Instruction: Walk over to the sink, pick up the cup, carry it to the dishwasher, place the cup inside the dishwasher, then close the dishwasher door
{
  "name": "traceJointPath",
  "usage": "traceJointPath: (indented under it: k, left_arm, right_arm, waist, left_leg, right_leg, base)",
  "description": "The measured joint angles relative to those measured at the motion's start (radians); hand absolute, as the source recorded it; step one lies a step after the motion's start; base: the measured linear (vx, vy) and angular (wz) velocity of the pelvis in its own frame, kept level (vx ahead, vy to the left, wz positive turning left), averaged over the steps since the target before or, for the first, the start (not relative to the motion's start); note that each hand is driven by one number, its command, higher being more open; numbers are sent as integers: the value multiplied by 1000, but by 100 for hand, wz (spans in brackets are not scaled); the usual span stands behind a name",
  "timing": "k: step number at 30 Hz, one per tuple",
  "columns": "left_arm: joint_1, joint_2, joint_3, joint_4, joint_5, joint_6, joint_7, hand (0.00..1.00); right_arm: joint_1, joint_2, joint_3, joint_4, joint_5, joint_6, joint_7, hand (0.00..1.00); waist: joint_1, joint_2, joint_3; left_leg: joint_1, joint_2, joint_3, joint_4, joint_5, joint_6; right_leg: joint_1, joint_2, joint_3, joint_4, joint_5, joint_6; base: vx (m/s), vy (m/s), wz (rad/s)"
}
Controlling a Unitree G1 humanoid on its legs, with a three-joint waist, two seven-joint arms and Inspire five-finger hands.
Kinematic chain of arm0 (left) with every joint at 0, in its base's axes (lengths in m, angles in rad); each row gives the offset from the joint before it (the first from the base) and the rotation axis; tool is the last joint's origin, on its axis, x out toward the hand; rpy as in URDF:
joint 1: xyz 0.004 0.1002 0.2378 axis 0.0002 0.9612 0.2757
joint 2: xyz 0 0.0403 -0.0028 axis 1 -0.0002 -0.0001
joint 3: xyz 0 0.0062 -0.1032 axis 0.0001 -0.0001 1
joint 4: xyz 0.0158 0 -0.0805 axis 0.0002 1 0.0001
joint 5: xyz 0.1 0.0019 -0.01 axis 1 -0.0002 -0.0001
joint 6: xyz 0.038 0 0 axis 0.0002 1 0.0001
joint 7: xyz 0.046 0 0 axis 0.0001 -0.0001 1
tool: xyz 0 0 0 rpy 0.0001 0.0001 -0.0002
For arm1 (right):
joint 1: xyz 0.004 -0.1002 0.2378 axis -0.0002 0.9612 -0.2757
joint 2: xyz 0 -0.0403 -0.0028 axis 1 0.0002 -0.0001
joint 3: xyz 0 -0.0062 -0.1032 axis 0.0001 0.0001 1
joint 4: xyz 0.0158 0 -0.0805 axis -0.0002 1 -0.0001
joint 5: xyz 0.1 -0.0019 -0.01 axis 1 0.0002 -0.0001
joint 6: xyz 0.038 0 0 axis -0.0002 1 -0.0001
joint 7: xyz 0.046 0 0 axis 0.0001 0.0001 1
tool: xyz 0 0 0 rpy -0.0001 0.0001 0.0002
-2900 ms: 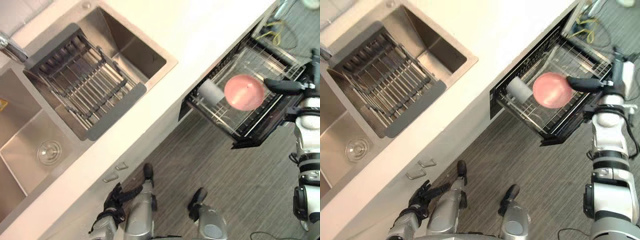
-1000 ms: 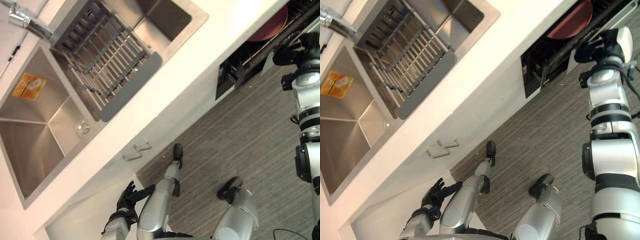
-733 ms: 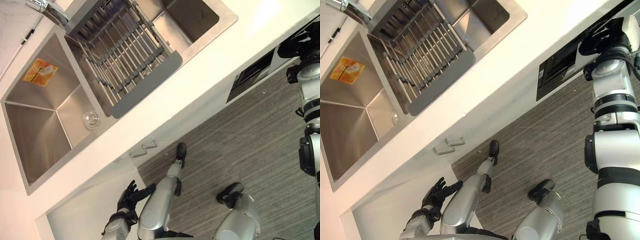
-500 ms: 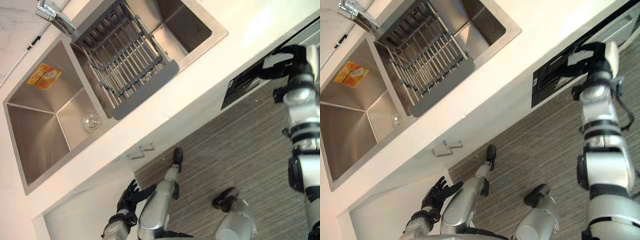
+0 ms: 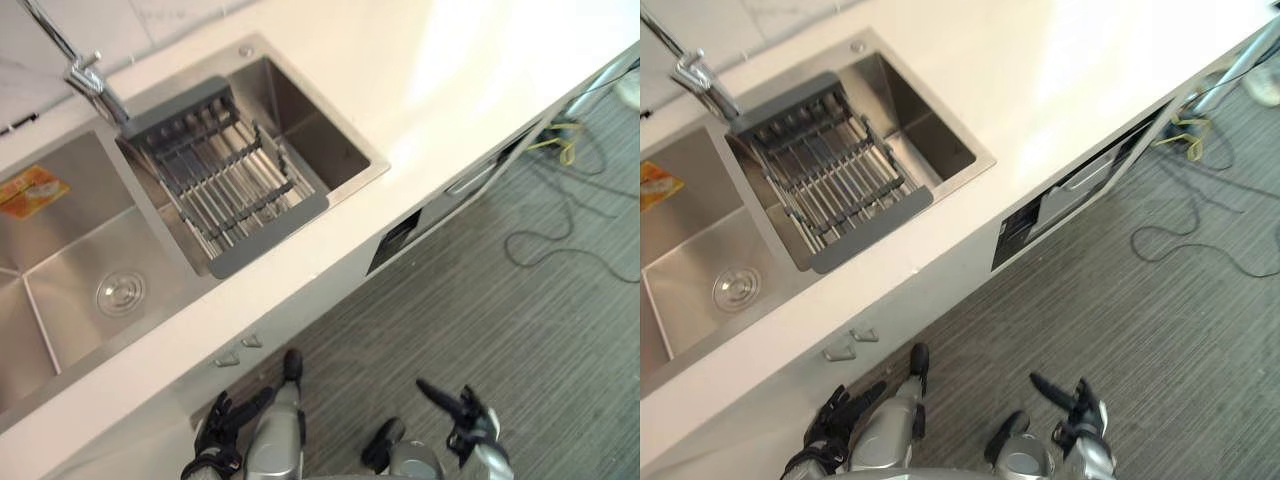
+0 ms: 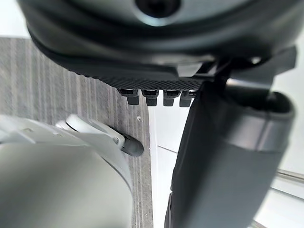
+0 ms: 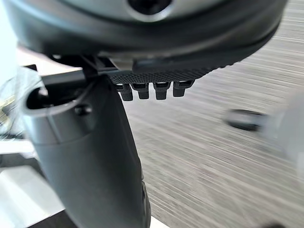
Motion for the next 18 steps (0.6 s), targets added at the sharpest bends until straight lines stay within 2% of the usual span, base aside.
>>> traceJointPath:
  k: [2,5,6,7,8,9,10,11,12,13,14,16,18]
  left_arm:
    - [3,7,1,2,8,23,16,100]
    - [4,26,3,3,20,73,19,100]
    - [5,39,15,5,39,103,12,100]
    - [13,57,21,8,50,130,8,100]
    - [16,64,17,10,51,138,5,100]
    - [16,65,16,18,53,145,4,100]
    - [12,56,6,15,53,151,3,100]
    - [12,58,-8,15,53,157,3,100]
    - [0,68,-20,18,65,177,3,100]
    - [-10,70,-20,19,70,186,4,100]
    - [-22,70,-16,19,70,202,5,100]
    - [-32,46,49,20,79,241,7,100]
    - [-20,44,68,26,126,268,8,100]
  right_arm:
    - [20,14,-3,4,2,45,11,100]
    - [26,12,-7,5,-7,99,40,100]
    - [26,14,-10,5,-24,121,58,100]
    - [32,24,-18,6,-36,139,68,100]
    - [36,20,-27,6,-38,146,73,100]
    - [33,10,-44,-6,-39,155,74,100]
    - [19,1,-45,-8,-39,166,76,100]
    - [8,-3,-45,-7,-39,169,76,100]
    - [1,11,-50,-13,-38,170,80,100]
    - [3,21,-52,-24,-37,170,84,100]
    - [3,41,-53,-33,-36,161,91,100]
    - [13,68,-46,-61,-39,144,96,100]
    - [26,67,-41,-82,-41,134,105,100]
  waist:
    - [0,-13,-16]
    - [2,-43,-25]
    - [5,-70,-31]
    - [7,-107,-42]
    - [7,-110,-47]
    - [4,-116,-55]
    - [0,-96,-59]
    - [-5,-90,-54]
    - [-15,-86,-53]
    - [-17,-86,-53]
    - [-21,-85,-53]
    - [-18,-83,-54]
    - [-21,-71,-62]
  left_leg:
    - [10,-3,0,0,-7,9]
    - [34,-32,-1,1,-13,20]
    - [45,-56,0,4,-22,34]
    - [54,-92,24,21,-46,65]
    - [57,-108,24,38,-60,83]
    - [66,-131,1,59,-83,85]
    - [85,-129,-26,65,-97,104]
    - [98,-125,-45,68,-104,112]
    - [115,-115,-102,72,-116,125]
    - [125,-112,-128,69,-119,129]
    - [150,-112,-171,55,-122,135]
    - [223,-126,-200,25,-137,155]
    - [251,-129,-210,28,-161,159]
  right_leg:
    - [13,-3,-4,1,0,1]
    - [44,-34,-14,23,-19,32]
    - [52,-64,-17,44,-31,57]
    - [73,-108,-22,77,-24,112]
    - [77,-131,-8,121,-22,106]
    - [33,-182,66,258,1,70]
    - [-23,-191,178,396,70,-30]
    - [-56,-181,256,457,81,-49]
    - [-86,-106,376,476,9,-18]
    - [-96,-63,408,460,-32,-22]
    - [-116,6,452,409,-79,-38]
    - [-167,67,490,296,-86,-49]
    - [-209,99,537,254,-74,-62]
  base:
    - [-72,24,7]
    - [-23,50,26]
    - [96,70,26]
    - [144,86,31]
    - [200,114,47]
    - [239,158,58]
    - [263,201,66]
    - [232,136,85]
    - [156,51,87]
    - [136,-10,118]
    - [121,-8,93]
    - [198,-47,69]
    - [197,-87,35]
